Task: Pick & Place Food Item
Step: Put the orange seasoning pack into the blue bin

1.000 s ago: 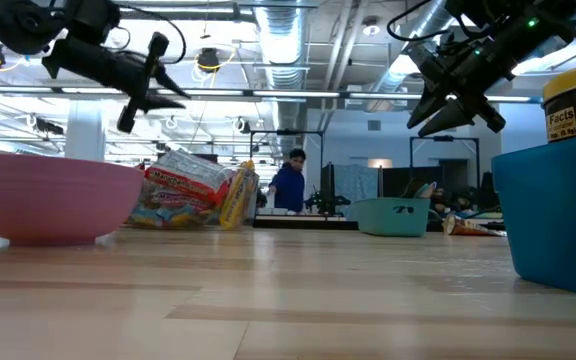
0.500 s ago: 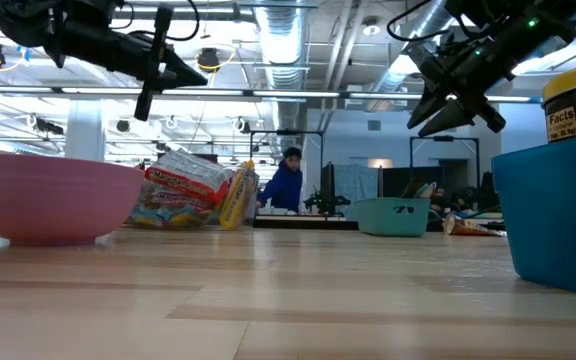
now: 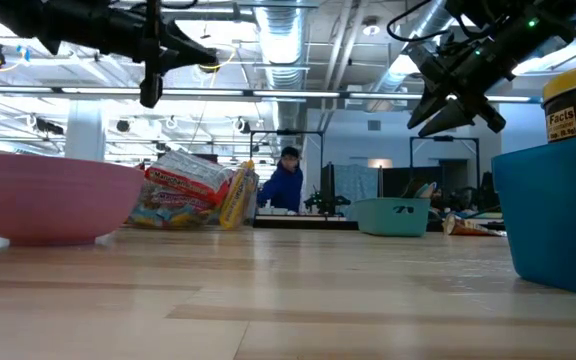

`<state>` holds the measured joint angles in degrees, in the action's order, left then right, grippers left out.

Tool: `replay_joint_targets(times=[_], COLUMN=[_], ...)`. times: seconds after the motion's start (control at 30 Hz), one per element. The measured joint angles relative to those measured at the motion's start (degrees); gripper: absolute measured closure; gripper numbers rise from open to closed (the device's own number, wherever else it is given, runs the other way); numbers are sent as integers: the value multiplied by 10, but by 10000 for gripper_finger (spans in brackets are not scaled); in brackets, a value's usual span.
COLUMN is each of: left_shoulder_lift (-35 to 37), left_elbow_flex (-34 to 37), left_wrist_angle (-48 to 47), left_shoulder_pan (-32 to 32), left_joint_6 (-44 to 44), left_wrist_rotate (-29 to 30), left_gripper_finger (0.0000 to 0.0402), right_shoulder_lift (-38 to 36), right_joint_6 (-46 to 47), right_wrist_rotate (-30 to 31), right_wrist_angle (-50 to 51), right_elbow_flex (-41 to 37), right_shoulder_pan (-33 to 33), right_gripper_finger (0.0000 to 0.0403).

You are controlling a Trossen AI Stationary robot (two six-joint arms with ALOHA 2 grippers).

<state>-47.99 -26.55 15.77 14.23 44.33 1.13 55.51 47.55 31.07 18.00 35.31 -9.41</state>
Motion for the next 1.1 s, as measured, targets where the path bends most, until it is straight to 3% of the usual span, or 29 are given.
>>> replay_joint_targets(times=[0.67,0.87,1.1], left_shoulder_lift=[0,0,0], left_elbow_flex=[0,0,0], left_wrist_angle=[83,93,106], left_shoulder_pan=[-178,-185,-185], left_joint_6=[-174,-174,-171], left_wrist_rotate=[0,10,27], left_gripper_finger=[400,399,399], right_shoulder_lift=[0,0,0], right_joint_6=[-31,-78,-103], right_wrist_rotate=[-15,-34,-112], right_wrist_angle=[22,74,129], right_elbow_flex=[17,48,82], right_shoulder_pan=[-25,-87,-204], right_gripper_finger=[290,290,290])
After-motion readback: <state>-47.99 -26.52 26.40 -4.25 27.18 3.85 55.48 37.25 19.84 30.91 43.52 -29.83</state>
